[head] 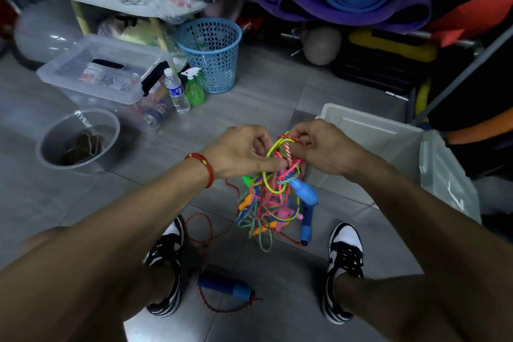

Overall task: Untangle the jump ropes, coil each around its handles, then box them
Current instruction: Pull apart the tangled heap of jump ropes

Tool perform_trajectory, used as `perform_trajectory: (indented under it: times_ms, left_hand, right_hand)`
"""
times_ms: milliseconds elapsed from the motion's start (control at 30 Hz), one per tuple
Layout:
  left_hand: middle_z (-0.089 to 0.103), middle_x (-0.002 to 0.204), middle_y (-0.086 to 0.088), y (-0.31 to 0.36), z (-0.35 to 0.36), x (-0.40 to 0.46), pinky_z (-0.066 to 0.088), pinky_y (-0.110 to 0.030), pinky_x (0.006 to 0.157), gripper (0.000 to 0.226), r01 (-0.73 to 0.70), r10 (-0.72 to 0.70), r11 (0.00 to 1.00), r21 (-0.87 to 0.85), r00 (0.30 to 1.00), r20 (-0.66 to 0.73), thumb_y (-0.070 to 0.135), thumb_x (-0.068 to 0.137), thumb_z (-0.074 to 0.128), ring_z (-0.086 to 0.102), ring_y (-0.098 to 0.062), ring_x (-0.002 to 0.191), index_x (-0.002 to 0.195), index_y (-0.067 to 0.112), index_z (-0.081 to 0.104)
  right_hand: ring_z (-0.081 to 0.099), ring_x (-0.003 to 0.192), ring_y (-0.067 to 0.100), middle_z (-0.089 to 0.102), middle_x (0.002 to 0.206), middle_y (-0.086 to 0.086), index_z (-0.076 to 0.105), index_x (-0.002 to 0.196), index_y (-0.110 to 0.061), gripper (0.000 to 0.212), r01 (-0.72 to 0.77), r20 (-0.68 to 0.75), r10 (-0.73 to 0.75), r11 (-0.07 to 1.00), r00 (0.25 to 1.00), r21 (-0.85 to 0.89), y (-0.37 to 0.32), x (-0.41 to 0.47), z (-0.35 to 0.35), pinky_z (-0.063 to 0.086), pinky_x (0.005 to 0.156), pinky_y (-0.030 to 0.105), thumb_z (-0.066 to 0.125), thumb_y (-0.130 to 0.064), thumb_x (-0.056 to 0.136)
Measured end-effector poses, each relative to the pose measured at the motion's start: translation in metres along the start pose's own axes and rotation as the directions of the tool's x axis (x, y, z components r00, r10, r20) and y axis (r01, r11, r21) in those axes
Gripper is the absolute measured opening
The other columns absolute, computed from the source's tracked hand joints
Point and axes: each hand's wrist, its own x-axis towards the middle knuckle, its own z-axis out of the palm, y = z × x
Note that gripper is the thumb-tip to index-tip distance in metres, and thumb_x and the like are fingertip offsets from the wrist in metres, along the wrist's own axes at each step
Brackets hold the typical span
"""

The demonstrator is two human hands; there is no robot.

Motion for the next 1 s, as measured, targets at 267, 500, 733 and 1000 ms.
perform_trajectory:
  times_ms: [267, 500, 733, 1000]
  left_hand:
    - [0.075, 0.074, 0.007, 0.010, 0.011, -0.003, 0.059, -0.037, 0.076, 0.058, 0.111, -0.109, 0.990, -0.088, 0.994, 0.027, 0.072, 0.055, 0.082, 0.071, -0.011, 0.076, 0.080, 0.021, 0.069]
    - [0.070, 0.066, 0.001, 0.009, 0.020, -0.003, 0.053, -0.035, 0.060, 0.025, 0.093, -0.095, 0.988, -0.124, 0.995, -0.013, 0.037, 0.063, 0.075, 0.055, -0.006, 0.055, 0.075, 0.017, 0.068]
    - [0.075, 0.088, -0.022, 0.001, 0.017, 0.000, 0.055, -0.051, 0.086, 0.016, 0.155, -0.151, 0.894, -0.420, 0.988, 0.042, 0.007, 0.079, 0.068, 0.066, -0.029, 0.077, 0.089, -0.004, 0.074]
    - [0.073, 0.079, -0.013, 0.009, 0.015, 0.000, 0.052, -0.024, 0.070, 0.019, 0.166, -0.196, 0.794, -0.585, 0.981, 0.012, -0.010, 0.082, 0.062, 0.064, -0.016, 0.071, 0.080, 0.006, 0.073]
  right_hand:
    - [0.070, 0.072, 0.013, 0.075, 0.080, 0.002, 0.074, 0.095, -0.016, 0.008, -0.077, 0.012, 0.077, 0.962, 0.997, 0.263, -0.006, -0.010, 0.000, 0.057, 0.074, 0.035, 0.072, -0.012, 0.089]
    - [0.068, 0.061, 0.019, 0.071, 0.083, 0.021, 0.058, 0.115, 0.002, 0.027, -0.165, 0.072, 0.157, 0.738, 0.985, 0.654, -0.021, -0.016, -0.007, 0.057, 0.056, 0.022, 0.066, 0.008, 0.090]
    - [0.070, 0.073, 0.019, 0.075, 0.091, 0.011, 0.071, 0.097, -0.016, 0.019, -0.027, -0.293, 0.088, 0.978, 0.952, 0.206, 0.004, -0.013, -0.041, 0.058, 0.072, 0.036, 0.062, -0.001, 0.089]
    - [0.065, 0.067, -0.001, 0.072, 0.073, -0.011, 0.074, 0.091, -0.026, 0.021, 0.015, 0.099, -0.024, 0.997, 0.995, 0.082, 0.007, -0.020, 0.006, 0.048, 0.066, 0.018, 0.066, -0.007, 0.090]
